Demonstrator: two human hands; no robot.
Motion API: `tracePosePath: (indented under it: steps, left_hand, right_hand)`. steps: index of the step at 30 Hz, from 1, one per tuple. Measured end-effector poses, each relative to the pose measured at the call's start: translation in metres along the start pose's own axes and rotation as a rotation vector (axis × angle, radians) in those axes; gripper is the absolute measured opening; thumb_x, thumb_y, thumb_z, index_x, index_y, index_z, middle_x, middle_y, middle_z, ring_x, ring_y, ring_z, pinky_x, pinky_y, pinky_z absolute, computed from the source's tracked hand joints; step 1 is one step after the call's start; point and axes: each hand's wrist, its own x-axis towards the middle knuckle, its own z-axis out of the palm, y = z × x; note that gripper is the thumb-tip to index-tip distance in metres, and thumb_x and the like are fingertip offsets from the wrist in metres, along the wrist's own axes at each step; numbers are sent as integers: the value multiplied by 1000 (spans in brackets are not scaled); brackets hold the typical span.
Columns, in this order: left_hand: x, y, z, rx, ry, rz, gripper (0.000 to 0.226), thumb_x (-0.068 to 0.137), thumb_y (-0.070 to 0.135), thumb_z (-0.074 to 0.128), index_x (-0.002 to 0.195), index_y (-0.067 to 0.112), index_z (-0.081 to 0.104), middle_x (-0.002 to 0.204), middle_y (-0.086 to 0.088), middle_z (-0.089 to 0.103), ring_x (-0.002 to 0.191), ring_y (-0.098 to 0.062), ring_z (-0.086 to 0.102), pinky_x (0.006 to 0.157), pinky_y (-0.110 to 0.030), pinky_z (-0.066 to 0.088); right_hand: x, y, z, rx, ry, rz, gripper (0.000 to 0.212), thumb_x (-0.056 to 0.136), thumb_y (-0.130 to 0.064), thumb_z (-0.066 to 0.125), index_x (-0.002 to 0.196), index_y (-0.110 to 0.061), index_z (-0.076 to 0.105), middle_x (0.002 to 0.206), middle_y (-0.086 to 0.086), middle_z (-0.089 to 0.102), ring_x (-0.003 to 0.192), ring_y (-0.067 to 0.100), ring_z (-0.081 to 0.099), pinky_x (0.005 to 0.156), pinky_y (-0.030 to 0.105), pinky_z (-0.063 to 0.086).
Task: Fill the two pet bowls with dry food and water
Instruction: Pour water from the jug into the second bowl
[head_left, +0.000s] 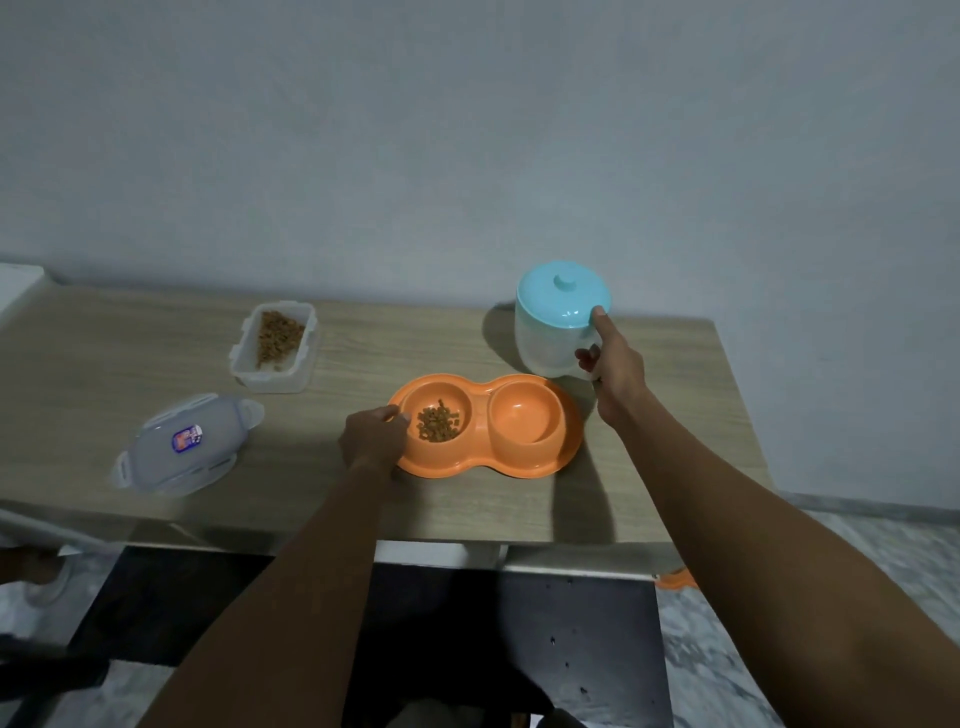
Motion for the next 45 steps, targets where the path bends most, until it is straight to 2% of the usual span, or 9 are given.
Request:
tracePosePath:
  steps: [5, 8, 13, 16, 25, 30, 33, 38, 45]
  left_hand:
    - [3, -1, 0, -2, 11, -5, 40, 88, 30, 69, 124, 11, 69, 135, -12, 62, 127, -33, 55, 107, -38, 41]
    - [1, -2, 0, -15, 21, -4, 40, 88, 30, 70, 123, 9, 69, 133, -14, 64, 125, -34, 56, 105, -37, 42]
    - [-4, 0, 2, -62, 46, -34, 40, 87, 29, 71, 123, 10, 69, 130, -14, 66, 123, -35, 58, 103, -35, 44]
    - [-5, 1, 1, -65, 46, -43, 37, 87, 30, 71, 120, 13, 71, 127, -13, 67, 120, -35, 59, 102, -36, 45]
    - [0, -2, 3, -66, 54, -59, 34, 85, 34, 71, 117, 21, 73, 120, -13, 70, 113, -37, 62, 100, -44, 50]
    - [0, -2, 5, -17, 61, -67, 34, 86, 39, 68, 116, 25, 73, 119, -12, 70, 112, -36, 61, 98, -40, 50]
    - [1, -4, 5, -10, 58, -71, 34, 86, 40, 68, 117, 26, 73, 120, -12, 70, 113, -37, 61, 98, -40, 49]
    - [2, -4, 7, -17, 66, -75, 35, 86, 39, 69, 118, 23, 72, 119, -14, 70, 113, -37, 61, 101, -42, 49]
    - [4, -5, 8, -13, 67, -73, 37, 85, 40, 69, 118, 24, 72, 119, -12, 71, 112, -36, 62, 99, -44, 50]
  right_hand:
    - [-6, 0, -6, 39, 59, -33, 72, 73, -62, 80, 124, -16, 58, 99, -4, 65, 99, 17, 67, 86, 33, 48]
    - [-6, -1, -18, 66, 107, -44, 69, 72, -58, 83, 122, -17, 59, 106, 0, 66, 95, 13, 65, 88, 34, 48]
    - [-15, -12, -43, 162, 152, -89, 71, 63, -60, 83, 113, -12, 69, 80, -1, 51, 71, 14, 46, 70, 30, 42]
    - [-26, -28, -54, 141, 174, -157, 55, 64, -57, 84, 97, -16, 70, 77, -1, 49, 68, 14, 41, 65, 30, 36]
    - [-69, -48, -65, -224, 47, -322, 33, 79, -41, 83, 68, -18, 61, 67, -7, 53, 65, 11, 47, 60, 27, 35]
    - [-71, -50, -66, -452, 46, -349, 56, 60, -55, 89, 52, -13, 53, 55, -5, 48, 61, 17, 45, 61, 36, 35]
    - [-74, -51, -63, -593, 53, -369, 62, 63, -53, 89, 50, -17, 40, 55, -1, 41, 59, 17, 40, 59, 36, 32]
    - [-78, -50, -56, -781, 46, -388, 59, 62, -60, 86, 58, -11, 52, 61, 5, 48, 59, 18, 44, 58, 36, 34]
    - [-84, -49, -48, -935, 46, -431, 63, 64, -60, 85, 50, -14, 44, 53, 0, 43, 54, 16, 43, 55, 35, 32]
